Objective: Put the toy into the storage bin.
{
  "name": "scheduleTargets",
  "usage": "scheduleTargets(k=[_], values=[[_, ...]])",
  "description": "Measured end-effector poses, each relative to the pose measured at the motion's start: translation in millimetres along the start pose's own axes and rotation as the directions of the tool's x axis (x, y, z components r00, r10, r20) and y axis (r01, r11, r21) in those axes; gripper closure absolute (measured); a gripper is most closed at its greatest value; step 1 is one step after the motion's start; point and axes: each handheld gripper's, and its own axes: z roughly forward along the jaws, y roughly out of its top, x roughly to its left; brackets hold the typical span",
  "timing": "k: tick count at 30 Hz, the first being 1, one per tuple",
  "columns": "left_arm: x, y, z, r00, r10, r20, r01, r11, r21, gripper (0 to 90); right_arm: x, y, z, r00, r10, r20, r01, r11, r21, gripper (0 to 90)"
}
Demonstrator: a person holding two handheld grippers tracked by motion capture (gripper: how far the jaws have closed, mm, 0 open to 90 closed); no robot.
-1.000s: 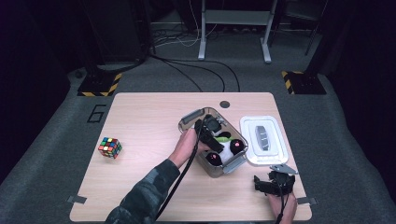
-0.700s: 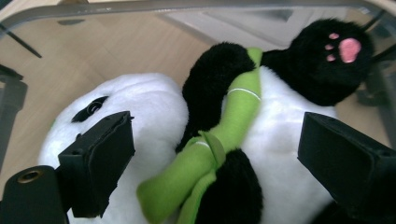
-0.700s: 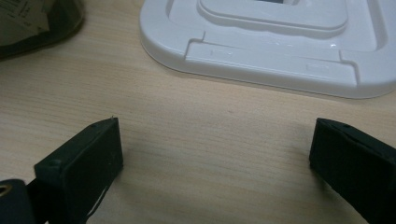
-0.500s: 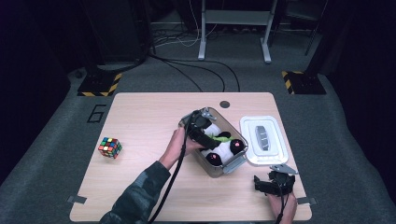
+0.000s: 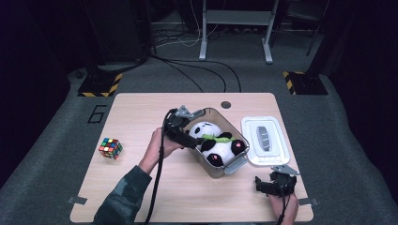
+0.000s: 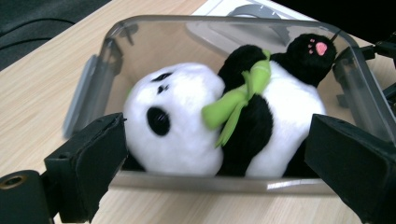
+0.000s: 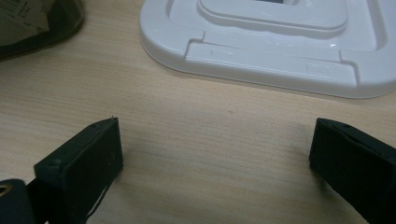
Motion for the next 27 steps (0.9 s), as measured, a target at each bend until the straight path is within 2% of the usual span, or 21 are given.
scheduleTargets(k=[5, 11, 13, 15, 21, 22, 24, 27], values=[[6.2, -11.6, -9.1, 0.9996, -0.027, -0.007, 0.027, 0.9995, -0.017, 5.0, 0.0, 0.1, 0.1, 1.0000, 0.000, 0.000, 0.000, 1.000, 0.000, 2.0], [17.4, -35.9, -21.6, 0.9984, -0.047, -0.032, 0.046, 0.9986, -0.027, 4.3, 0.0, 0.1, 0.1, 1.0000, 0.000, 0.000, 0.000, 1.000, 0.000, 2.0], [18.1, -38.8, -22.5, 0.9979, -0.053, -0.036, 0.052, 0.9982, -0.028, 4.0, 0.0, 0.1, 0.1, 1.0000, 0.000, 0.000, 0.000, 1.000, 0.000, 2.0], [22.6, -50.7, -25.0, 0.9967, -0.064, -0.049, 0.063, 0.9976, -0.028, 3.8, 0.0, 0.0, 0.1, 1.0000, 0.000, 0.000, 0.000, 1.000, 0.000, 2.0], [30.4, -77.7, -29.7, 0.9903, -0.101, -0.096, 0.098, 0.9945, -0.038, 3.6, 0.0, 0.0, 0.1, 1.0000, 0.000, 0.000, 0.000, 1.000, 0.000, 2.0], [30.4, -77.7, -29.7, 0.9903, -0.101, -0.096, 0.098, 0.9945, -0.038, 3.6, 0.0, 0.0, 0.1, 1.0000, 0.000, 0.000, 0.000, 1.000, 0.000, 2.0], [35.4, -92.3, -32.5, 0.9849, -0.128, -0.117, 0.123, 0.9913, -0.047, 3.4, 0.0, 0.0, 0.1, 1.0000, 0.000, 0.000, 0.000, 1.000, 0.000, 2.0], [41.4, -105.1, -35.6, 0.9796, -0.149, -0.136, 0.143, 0.9884, -0.053, 3.3, 0.0, 0.0, 0.1, 1.0000, 0.000, 0.000, 0.000, 1.000, 0.000, 2.0]])
